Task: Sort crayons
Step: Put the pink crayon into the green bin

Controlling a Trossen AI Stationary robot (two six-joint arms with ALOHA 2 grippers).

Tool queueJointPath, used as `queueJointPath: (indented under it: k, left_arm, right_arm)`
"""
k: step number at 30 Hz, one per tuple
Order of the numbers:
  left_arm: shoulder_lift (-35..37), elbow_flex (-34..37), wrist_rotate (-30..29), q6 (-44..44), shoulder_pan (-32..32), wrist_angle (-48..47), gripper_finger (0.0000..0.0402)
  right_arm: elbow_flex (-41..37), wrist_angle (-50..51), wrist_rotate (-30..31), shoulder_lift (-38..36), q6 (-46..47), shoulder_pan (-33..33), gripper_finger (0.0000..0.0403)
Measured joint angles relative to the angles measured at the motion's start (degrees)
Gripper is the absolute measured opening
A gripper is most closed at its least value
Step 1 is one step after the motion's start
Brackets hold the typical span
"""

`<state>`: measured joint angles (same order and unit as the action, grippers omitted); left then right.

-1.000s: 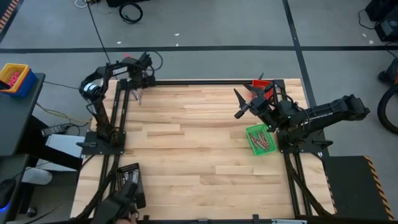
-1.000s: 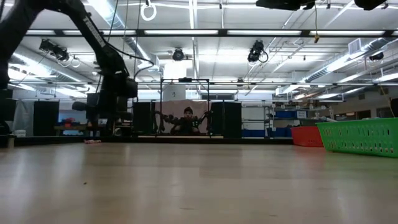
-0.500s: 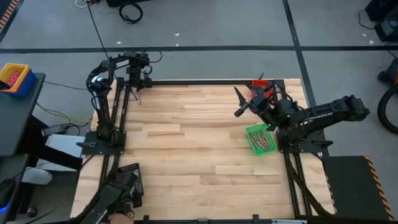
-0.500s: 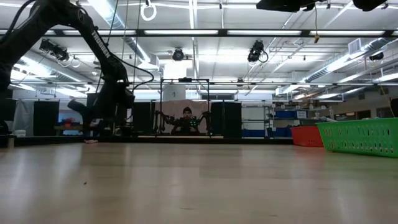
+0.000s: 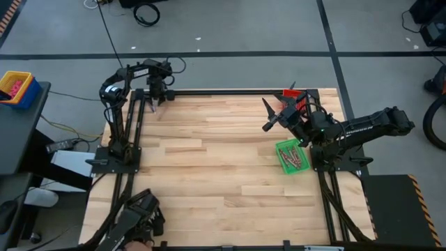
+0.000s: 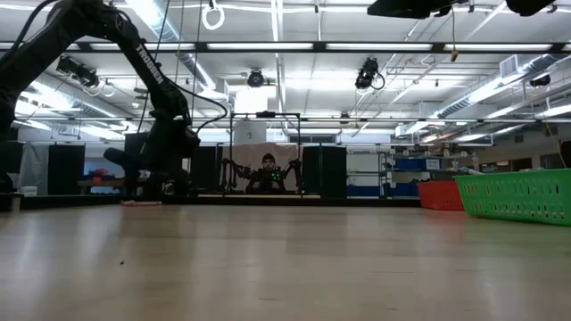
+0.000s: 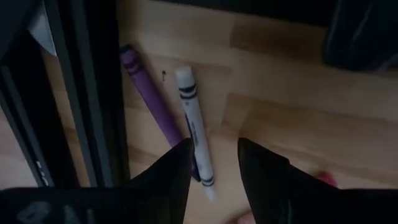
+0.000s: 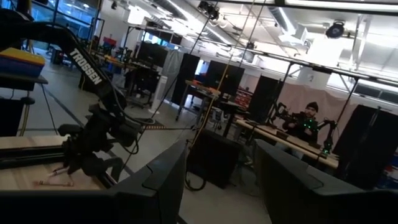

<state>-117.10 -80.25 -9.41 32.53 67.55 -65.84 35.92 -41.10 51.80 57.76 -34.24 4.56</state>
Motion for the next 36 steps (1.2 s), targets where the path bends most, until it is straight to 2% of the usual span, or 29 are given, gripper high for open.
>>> queueJointPath:
  k: [11,16,19,23,26,28,32,36]
  left_arm:
    - [0.7,0.0,3.2,-6.0,0.5,-3.7,0.0141]
    - [2.2,-4.0,2.8,-11.3,-1.3,-11.1,0.0141]
    - [4.3,-6.1,2.7,-15.2,-6.6,-10.0,0.0141]
    - [5.5,-6.2,2.6,-26.0,-18.9,-8.6,0.0141]
    - [4.6,-5.4,-3.5,-29.3,-29.1,-8.9,0.0142]
    - [2.9,-5.4,-5.0,-28.8,-33.6,-8.9,0.0142]
    - [0.1,-5.3,-1.1,-25.3,-35.3,-7.0,0.0143]
    - [-1.1,-5.3,1.2,-21.6,-31.6,-6.7,0.0157]
  right_arm:
    - [0.0,0.0,-0.4,0.0,0.0,0.0,0.0188]
    - [0.0,0.0,-0.5,0.0,0.0,-0.9,0.0188]
    - [0.0,0.0,-0.8,0.0,0.4,-1.5,0.0188]
    - [0.0,0.0,-1.2,0.0,1.3,-2.1,0.0188]
    - [0.0,0.0,-1.8,0.0,1.3,-2.2,0.0188]
    - [0.0,0.1,-2.3,0.1,2.0,-2.2,0.0188]
    - [0.0,0.1,-4.5,0.2,4.2,-1.9,0.0188]
    - [0.0,0.9,-4.9,0.2,4.2,-0.6,0.0188]
